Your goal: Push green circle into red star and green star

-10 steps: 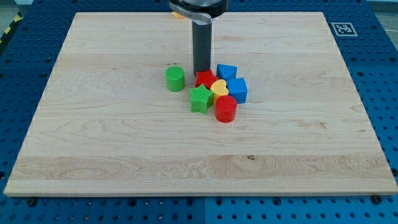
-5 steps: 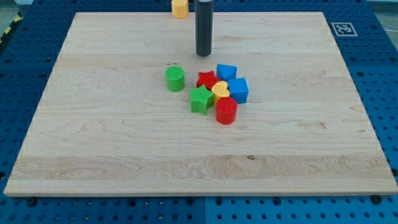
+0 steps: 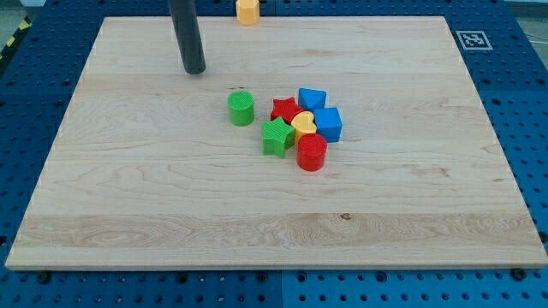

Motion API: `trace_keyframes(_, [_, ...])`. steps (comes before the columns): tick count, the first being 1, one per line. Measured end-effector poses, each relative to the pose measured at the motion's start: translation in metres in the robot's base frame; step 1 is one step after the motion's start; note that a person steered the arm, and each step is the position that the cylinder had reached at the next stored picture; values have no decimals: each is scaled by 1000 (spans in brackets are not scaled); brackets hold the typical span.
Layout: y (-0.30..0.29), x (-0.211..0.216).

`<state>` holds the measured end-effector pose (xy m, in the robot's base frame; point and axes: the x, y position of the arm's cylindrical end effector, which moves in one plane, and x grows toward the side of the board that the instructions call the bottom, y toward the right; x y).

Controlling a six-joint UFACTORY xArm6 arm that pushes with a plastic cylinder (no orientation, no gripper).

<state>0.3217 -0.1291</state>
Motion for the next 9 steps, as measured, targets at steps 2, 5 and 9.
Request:
trace_keyframes(2, [6, 41])
trace_keyframes(5, [53, 74])
trace_keyframes(9, [95, 74])
